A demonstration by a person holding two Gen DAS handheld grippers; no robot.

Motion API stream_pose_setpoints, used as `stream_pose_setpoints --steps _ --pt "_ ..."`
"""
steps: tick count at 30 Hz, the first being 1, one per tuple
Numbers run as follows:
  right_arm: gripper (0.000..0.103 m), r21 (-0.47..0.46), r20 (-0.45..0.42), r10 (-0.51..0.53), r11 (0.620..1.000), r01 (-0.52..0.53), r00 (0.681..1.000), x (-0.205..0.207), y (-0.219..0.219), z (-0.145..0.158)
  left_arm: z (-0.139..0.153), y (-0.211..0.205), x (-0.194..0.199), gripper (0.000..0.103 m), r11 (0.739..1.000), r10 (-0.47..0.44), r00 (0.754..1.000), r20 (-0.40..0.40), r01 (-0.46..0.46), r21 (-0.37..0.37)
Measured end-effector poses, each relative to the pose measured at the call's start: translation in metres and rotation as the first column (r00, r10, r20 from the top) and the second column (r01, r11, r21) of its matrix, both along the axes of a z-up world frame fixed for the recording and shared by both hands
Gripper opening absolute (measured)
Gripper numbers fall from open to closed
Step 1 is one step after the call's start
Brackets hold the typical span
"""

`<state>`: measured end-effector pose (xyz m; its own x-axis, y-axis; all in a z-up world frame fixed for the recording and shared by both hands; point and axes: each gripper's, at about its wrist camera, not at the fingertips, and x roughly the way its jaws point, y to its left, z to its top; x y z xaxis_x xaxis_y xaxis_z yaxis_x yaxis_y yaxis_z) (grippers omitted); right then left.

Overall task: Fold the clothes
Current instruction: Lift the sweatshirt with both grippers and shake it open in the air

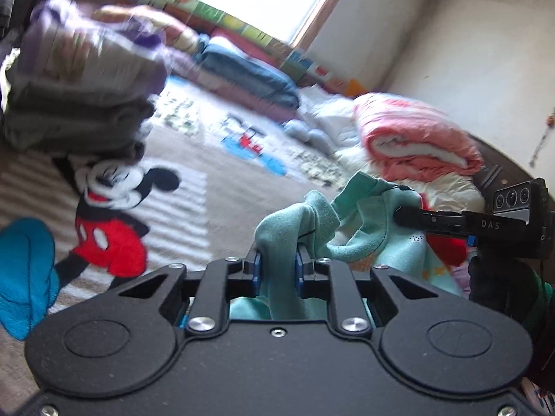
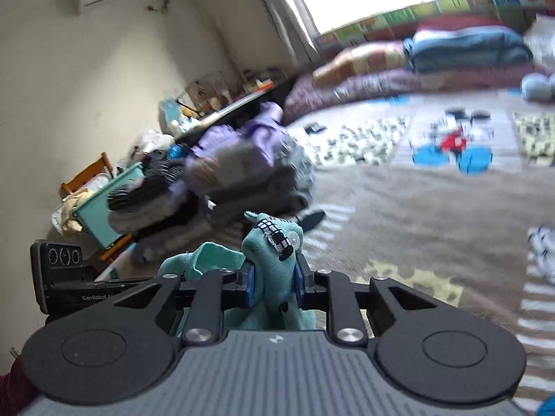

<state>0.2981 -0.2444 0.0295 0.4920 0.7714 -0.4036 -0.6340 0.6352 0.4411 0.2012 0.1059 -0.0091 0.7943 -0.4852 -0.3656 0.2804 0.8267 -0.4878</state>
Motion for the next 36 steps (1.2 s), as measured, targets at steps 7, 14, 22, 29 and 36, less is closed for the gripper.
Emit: stream_pose_setpoints --steps 7,14,22,29,36 --pt "0.022 -0.021 0.125 0.009 1.000 -0.006 0.992 -0.049 -0.026 0.067 0.071 -0.028 -0.031 0.013 0.996 -0.049 0.990 0.129 0.040 0.076" --pt "0.022 -0.049 0.219 -0.033 0.998 0.044 0.975 -0.061 -0.056 0.125 0.138 -0.055 -0.014 0.013 0.980 -0.120 0.977 0.174 0.089 0.177" --pt "0.021 -0.066 0.258 -0.082 0.993 0.103 0.963 -0.020 -0.069 0.158 0.186 -0.081 0.045 0.013 0.947 -0.134 0.973 0.189 0.070 0.313" --pt "0.021 -0.074 0.283 -0.144 0.982 0.172 0.948 0.042 -0.070 0.168 0.211 -0.100 0.109 0.013 0.899 -0.112 0.968 0.224 0.002 0.439" --pt "0.021 -0.064 0.366 -0.258 0.952 0.300 0.894 0.108 -0.056 0.170 0.221 -0.109 0.164 0.013 0.871 -0.031 0.941 0.338 -0.141 0.471"
